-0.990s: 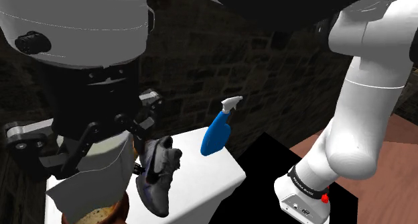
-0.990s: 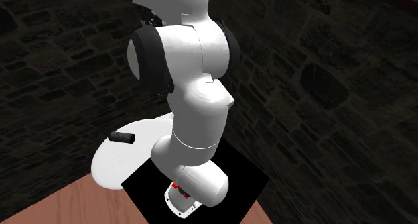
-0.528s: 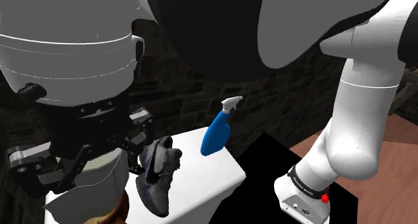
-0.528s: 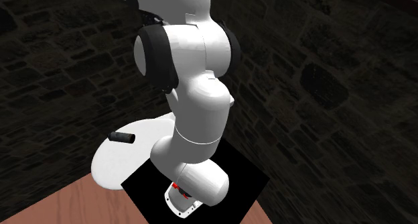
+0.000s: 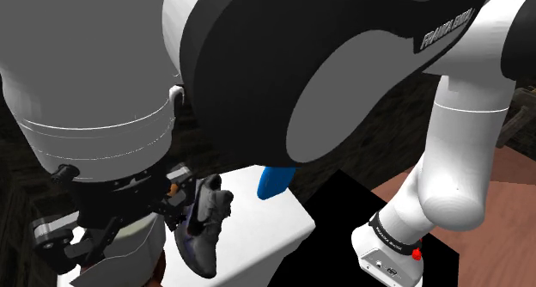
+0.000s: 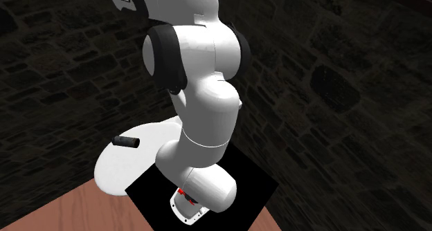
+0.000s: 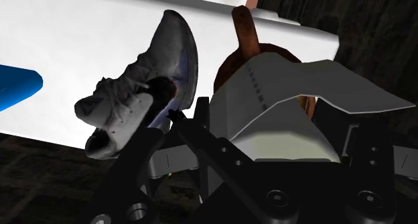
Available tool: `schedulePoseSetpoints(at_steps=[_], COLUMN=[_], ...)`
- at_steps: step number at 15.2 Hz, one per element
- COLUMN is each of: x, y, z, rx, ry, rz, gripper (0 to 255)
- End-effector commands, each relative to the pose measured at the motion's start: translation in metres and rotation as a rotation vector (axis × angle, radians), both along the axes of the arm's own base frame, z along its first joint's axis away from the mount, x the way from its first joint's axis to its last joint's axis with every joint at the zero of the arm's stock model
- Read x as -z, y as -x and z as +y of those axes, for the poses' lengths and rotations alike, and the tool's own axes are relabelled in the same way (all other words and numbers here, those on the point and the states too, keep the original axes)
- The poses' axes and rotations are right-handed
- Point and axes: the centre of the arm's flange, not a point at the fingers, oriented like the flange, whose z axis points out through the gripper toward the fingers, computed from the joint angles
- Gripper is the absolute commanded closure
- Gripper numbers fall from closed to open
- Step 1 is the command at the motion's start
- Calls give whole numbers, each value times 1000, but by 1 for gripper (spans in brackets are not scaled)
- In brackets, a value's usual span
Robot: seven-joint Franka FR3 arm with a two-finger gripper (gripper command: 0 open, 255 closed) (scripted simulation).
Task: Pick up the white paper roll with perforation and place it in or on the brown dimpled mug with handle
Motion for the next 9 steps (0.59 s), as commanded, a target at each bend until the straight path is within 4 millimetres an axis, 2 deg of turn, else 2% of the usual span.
schedulePoseSetpoints(at_steps=[1, 2, 9], x=[10, 16, 16], y=[1, 1, 1], z=[0, 0, 0], rx=[0, 0, 0], ry=[-1, -1, -1], rz=[-1, -1, -1], gripper=[255, 255, 255])
